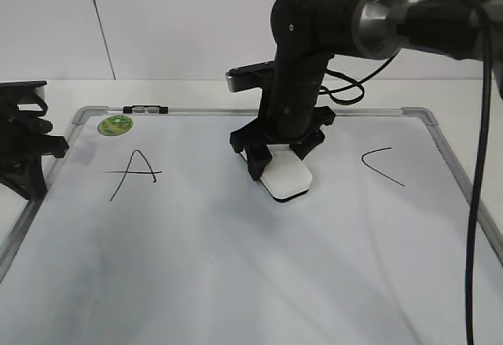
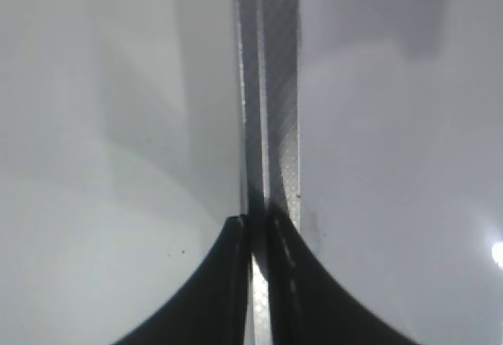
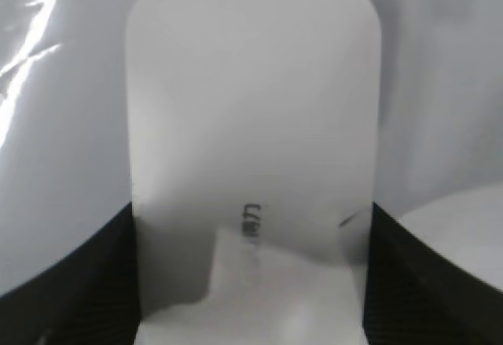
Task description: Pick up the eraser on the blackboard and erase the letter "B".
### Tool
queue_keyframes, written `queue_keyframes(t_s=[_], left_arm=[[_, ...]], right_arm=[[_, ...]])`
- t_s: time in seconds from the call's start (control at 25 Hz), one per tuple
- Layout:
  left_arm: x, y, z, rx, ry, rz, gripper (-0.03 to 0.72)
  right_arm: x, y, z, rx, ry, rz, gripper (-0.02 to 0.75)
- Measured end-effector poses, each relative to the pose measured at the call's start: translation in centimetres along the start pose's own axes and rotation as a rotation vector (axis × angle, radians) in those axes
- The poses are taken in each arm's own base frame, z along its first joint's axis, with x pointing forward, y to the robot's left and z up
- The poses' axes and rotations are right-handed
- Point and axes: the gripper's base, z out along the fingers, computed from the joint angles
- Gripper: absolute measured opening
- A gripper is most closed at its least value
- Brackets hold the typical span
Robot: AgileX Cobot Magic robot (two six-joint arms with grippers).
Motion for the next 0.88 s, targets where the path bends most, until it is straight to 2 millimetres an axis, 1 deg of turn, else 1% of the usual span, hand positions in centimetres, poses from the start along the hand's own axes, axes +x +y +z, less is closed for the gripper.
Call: queue_keyframes(t_s=[0.12, 0.28, 0.4, 0.48, 0.56, 0.64, 0.72, 0.8, 0.88], left_arm=[[0.0, 0.0, 0.0, 0.000, 0.000, 0.000, 0.034], [0.0, 0.0, 0.0, 0.000, 0.001, 0.000, 0.034], [0.0, 0.0, 0.0, -0.001, 0.001, 0.001, 0.034], [0.0, 0.0, 0.0, -0.001, 0.001, 0.001, 0.034], [0.0, 0.0, 0.0, -0.001, 0.001, 0.001, 0.034], [0.0, 0.0, 0.0, -0.001, 0.001, 0.001, 0.034], [0.0, 0.0, 0.0, -0.002, 0.001, 0.002, 0.034], [0.0, 0.0, 0.0, -0.002, 0.001, 0.002, 0.034], [0.0, 0.0, 0.0, -0.002, 0.001, 0.002, 0.034]], right_arm=[[-0.5, 0.2, -0.5, -0.024, 0.014, -0.003, 0.544], [-1.2, 0.5, -1.7, -0.072, -0.010, 0.001, 0.544], [-1.3, 0.7, -3.3, -0.088, -0.042, 0.001, 0.544], [-1.2, 0.8, -4.7, -0.099, -0.070, 0.000, 0.544], [-1.0, 0.7, -6.6, -0.101, -0.106, 0.003, 0.544], [-0.9, 0.3, -8.0, -0.108, -0.135, 0.029, 0.544], [-0.8, -0.8, -9.0, -0.105, -0.156, 0.061, 0.543], [-0.6, -2.2, -9.4, -0.099, -0.160, 0.100, 0.544], [0.2, -3.7, -9.8, -0.092, -0.149, 0.138, 0.543]])
